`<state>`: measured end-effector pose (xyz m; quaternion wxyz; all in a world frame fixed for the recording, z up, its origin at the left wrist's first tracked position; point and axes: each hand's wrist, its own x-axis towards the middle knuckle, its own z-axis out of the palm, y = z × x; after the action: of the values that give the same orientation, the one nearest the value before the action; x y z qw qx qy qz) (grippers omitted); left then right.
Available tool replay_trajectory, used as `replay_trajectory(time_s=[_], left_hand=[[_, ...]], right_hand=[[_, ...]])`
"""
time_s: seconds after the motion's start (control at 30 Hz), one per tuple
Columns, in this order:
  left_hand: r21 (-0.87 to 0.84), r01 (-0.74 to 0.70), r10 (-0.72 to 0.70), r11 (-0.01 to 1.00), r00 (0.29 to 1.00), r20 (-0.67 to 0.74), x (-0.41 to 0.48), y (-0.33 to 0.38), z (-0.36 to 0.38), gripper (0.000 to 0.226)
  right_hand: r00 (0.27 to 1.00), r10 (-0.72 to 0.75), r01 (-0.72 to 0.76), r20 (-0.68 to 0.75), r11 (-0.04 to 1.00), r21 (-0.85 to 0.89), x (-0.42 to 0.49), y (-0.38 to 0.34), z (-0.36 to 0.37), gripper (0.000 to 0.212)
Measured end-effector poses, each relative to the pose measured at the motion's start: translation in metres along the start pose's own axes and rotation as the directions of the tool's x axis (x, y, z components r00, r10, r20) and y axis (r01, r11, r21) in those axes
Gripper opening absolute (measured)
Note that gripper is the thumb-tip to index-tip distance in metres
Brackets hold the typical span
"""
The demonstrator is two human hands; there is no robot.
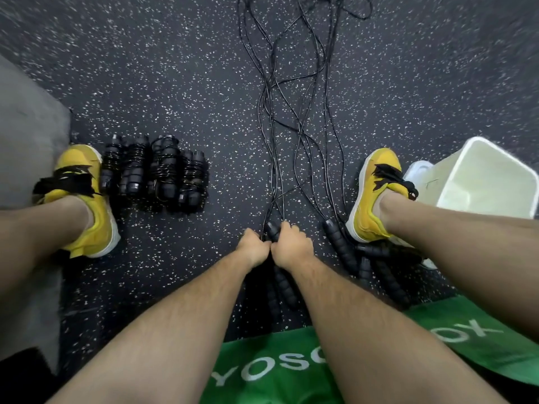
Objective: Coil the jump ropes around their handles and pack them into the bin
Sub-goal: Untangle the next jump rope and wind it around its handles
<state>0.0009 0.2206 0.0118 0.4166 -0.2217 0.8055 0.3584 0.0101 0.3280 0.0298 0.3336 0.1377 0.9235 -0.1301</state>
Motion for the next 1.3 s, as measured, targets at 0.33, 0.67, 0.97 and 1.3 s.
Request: replay_trajectory(time_s=[0.33, 0.67, 0.97, 1.3], left_hand=[[-0.421, -0.138, 0.114, 0.896, 0.990, -0.082, -0.036, 0.033, -0.023, 0.020], [-0.167, -0.588, 0.519, 0.791, 0.791, -0.323, -0.153, 0.121, -0.123, 0.019], [-0.017, -0.812, 0.729, 0.583, 0.532, -0.431, -0.282, 0.167, -0.243, 0.019], [0.088, -0.864, 0.772, 0.495, 0.391, -0.500, -0.326, 0.183, -0.301, 0.020]], right_hand=[[0.932, 0.342, -0.302, -0.124, 0.917, 0.259, -0.019, 0.008, -0.064, 0.066], [0.765, -0.418, 0.505, -0.490, 0.861, 0.055, -0.075, -0.031, -0.192, 0.063], [0.606, -0.469, 0.701, -0.642, 0.696, 0.152, -0.143, -0.090, -0.322, 0.013], [0.524, -0.335, 0.809, -0.783, 0.483, 0.335, -0.181, -0.131, -0.399, 0.013]])
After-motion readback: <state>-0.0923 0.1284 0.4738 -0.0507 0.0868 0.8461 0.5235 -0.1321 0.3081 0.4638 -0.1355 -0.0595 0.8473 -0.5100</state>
